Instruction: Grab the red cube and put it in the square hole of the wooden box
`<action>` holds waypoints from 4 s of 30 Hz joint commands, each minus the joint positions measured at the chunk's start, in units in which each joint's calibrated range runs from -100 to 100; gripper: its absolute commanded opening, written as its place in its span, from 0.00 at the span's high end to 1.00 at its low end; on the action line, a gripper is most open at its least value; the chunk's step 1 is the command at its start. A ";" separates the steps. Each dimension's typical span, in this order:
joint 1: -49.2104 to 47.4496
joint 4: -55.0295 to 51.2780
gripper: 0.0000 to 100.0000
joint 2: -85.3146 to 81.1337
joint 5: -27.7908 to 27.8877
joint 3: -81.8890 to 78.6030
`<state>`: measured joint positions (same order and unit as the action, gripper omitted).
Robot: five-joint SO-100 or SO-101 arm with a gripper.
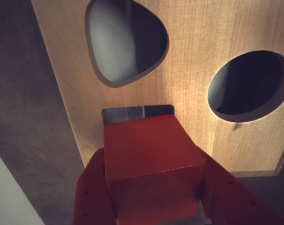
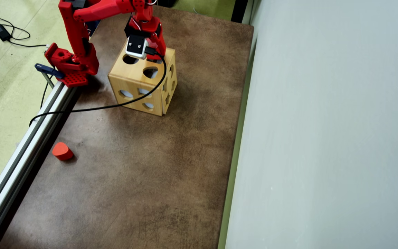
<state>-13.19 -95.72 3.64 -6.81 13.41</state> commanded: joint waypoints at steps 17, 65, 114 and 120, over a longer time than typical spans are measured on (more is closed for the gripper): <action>1.45 0.71 0.98 -1.14 -0.39 2.07; 0.56 0.55 0.77 -0.46 0.10 2.78; -2.41 -2.11 0.66 -25.17 1.12 0.37; -2.86 -2.11 0.66 -51.33 1.12 -8.85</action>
<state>-15.70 -97.34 -33.14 -5.93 10.16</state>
